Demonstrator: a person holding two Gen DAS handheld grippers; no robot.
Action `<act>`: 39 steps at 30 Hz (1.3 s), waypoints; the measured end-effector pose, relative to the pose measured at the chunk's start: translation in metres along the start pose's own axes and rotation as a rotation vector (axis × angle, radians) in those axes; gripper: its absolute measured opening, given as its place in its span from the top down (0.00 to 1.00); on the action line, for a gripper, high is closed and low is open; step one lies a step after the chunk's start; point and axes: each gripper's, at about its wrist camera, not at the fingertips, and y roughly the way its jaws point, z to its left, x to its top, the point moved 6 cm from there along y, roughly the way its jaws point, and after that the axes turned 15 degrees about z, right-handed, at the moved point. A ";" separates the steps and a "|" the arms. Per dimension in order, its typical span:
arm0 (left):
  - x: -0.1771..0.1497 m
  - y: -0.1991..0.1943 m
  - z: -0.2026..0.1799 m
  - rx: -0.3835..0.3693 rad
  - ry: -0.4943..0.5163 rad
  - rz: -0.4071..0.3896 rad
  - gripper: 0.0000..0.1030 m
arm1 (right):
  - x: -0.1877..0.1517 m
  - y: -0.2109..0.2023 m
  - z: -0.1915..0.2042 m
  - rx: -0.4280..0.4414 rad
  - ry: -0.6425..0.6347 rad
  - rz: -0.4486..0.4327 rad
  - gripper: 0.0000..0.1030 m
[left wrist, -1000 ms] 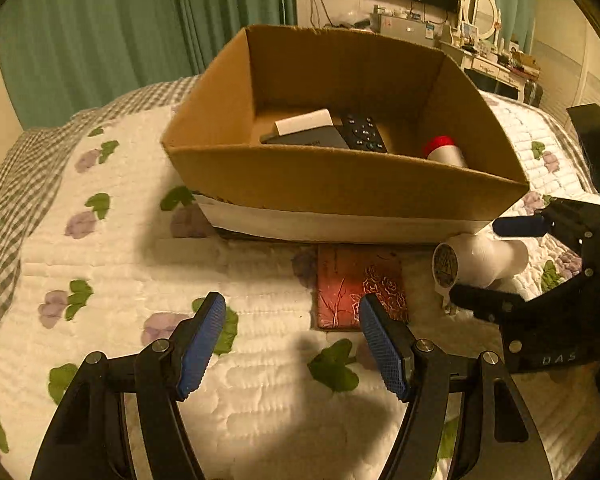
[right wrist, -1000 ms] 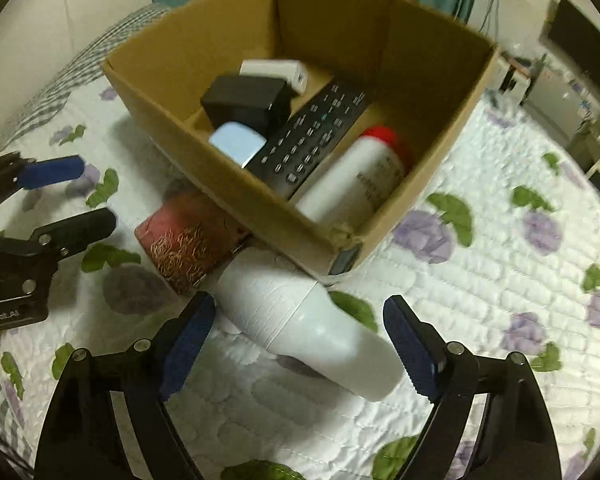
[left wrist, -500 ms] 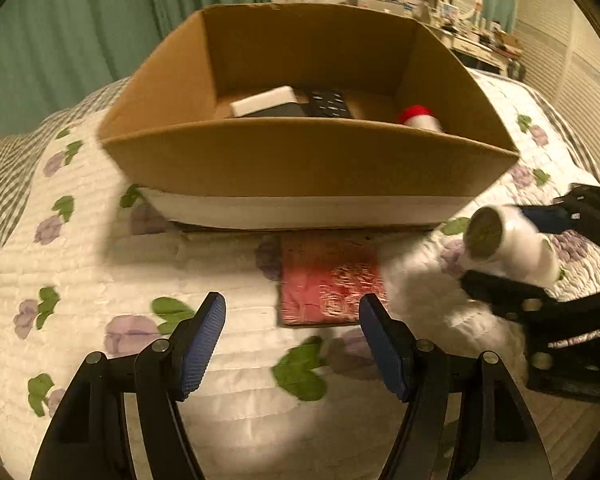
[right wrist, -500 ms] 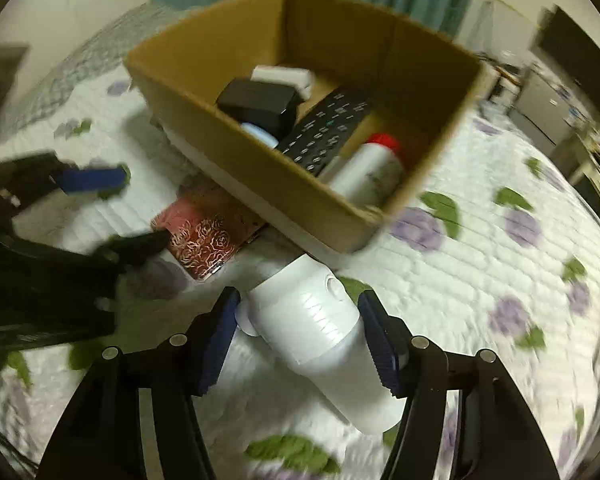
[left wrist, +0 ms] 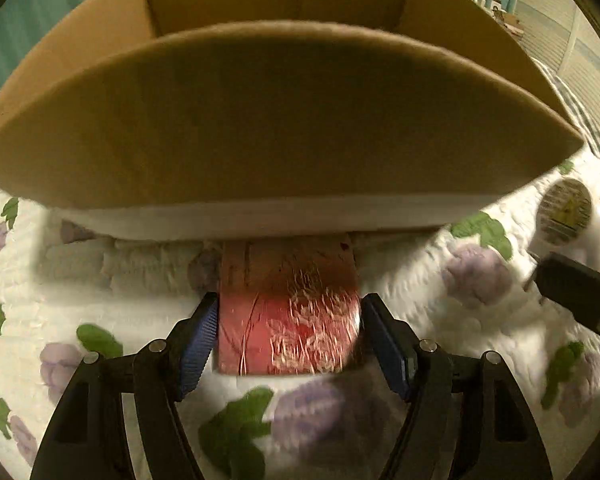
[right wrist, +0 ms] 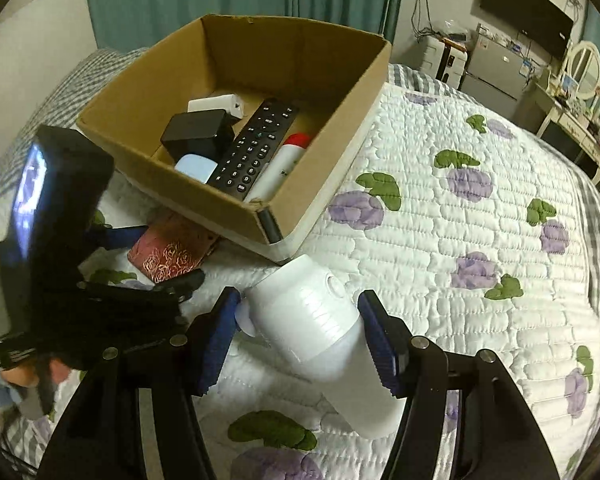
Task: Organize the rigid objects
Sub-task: 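Grasp the red rose-patterned card case with the left tool, then lower the card case into the box and open the left tool while the right tool holds the dryer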
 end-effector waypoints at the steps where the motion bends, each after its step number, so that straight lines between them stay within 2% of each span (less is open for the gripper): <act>1: 0.002 0.002 0.000 -0.001 -0.001 -0.002 0.26 | -0.001 0.001 0.000 0.001 0.002 0.003 0.41; 4: 0.003 0.000 0.002 -0.020 0.000 -0.015 0.27 | 0.001 0.002 0.003 -0.002 -0.001 0.001 0.41; 5: 0.002 -0.003 0.001 -0.031 0.009 -0.025 0.30 | 0.000 0.000 0.003 -0.002 -0.001 -0.004 0.41; 10: -0.015 -0.024 -0.002 -0.057 0.035 -0.073 0.31 | 0.000 -0.011 0.003 -0.010 0.002 -0.041 0.41; 17: -0.040 -0.074 0.000 -0.062 0.073 -0.174 0.31 | 0.002 -0.039 0.006 0.002 0.027 -0.108 0.41; 23: -0.042 -0.125 0.011 -0.054 0.088 -0.273 0.31 | 0.009 -0.080 0.008 -0.004 0.039 -0.180 0.41; 27: -0.017 -0.160 0.016 -0.050 0.084 -0.339 0.31 | 0.027 -0.114 0.009 -0.014 0.039 -0.246 0.41; 32: 0.017 -0.188 0.033 -0.024 0.061 -0.407 0.31 | 0.054 -0.134 0.012 0.009 0.031 -0.293 0.41; 36: 0.051 -0.186 0.041 -0.006 0.047 -0.417 0.31 | 0.078 -0.132 0.009 0.030 0.041 -0.310 0.41; 39: 0.081 -0.168 0.046 0.014 0.047 -0.406 0.31 | 0.092 -0.122 0.005 0.046 0.047 -0.314 0.41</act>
